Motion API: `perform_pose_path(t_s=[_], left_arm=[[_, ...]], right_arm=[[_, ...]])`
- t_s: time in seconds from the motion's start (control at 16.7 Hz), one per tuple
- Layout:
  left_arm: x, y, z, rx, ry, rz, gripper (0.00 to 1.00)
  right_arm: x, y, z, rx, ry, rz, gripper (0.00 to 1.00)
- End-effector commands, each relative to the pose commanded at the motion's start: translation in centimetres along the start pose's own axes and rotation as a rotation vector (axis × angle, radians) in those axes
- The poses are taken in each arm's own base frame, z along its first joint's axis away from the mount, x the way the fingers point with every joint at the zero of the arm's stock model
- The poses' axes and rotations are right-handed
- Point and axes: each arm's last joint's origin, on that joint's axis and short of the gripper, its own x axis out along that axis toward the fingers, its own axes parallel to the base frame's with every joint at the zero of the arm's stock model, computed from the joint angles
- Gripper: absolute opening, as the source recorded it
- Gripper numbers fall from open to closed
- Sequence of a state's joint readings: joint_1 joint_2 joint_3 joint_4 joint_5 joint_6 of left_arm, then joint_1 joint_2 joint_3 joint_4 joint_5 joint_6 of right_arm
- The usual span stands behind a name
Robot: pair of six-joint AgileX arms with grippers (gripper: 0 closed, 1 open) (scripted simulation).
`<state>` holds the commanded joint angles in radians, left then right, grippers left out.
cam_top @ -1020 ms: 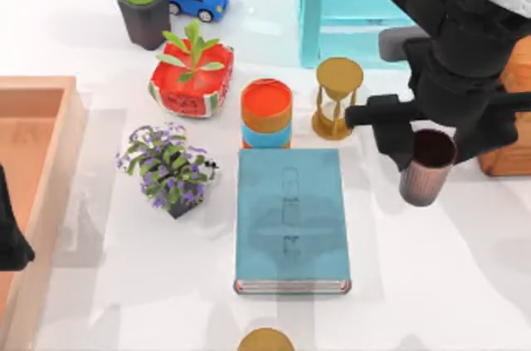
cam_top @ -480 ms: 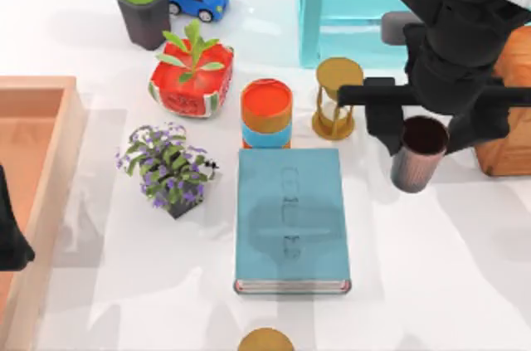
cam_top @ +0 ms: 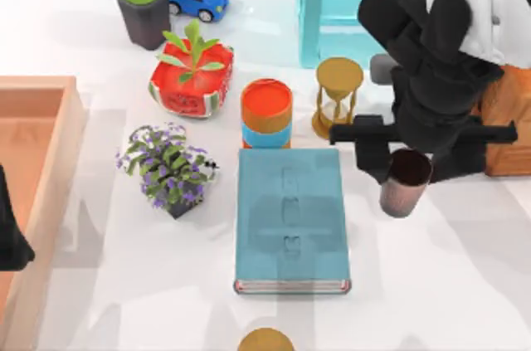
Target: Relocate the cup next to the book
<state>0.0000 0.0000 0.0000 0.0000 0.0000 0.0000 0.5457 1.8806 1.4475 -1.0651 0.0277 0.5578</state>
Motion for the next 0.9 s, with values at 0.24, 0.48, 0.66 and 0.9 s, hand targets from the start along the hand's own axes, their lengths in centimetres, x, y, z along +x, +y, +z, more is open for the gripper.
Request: perform_pose_path(t_s=[0.24,0.48,0.66,0.9], left_arm=[[0.00,0.00,0.00,0.000,0.000,0.000,1.00],[0.00,0.00,0.00,0.000,0.000,0.000,1.00],[0.00,0.00,0.00,0.000,0.000,0.000,1.00],[0.00,0.00,0.00,0.000,0.000,0.000,1.00]], right_arm=[[0.78,-0.06,-0.08,0.003,0.006,-0.003,0.00],[0.78,-0.06,-0.08,0.003,0.006,-0.003,0.23],[0.78,-0.06,-0.08,0.003,0.006,-0.003,0.45],[0.78,-0.06,-0.08,0.003,0.006,-0.003,0.75]])
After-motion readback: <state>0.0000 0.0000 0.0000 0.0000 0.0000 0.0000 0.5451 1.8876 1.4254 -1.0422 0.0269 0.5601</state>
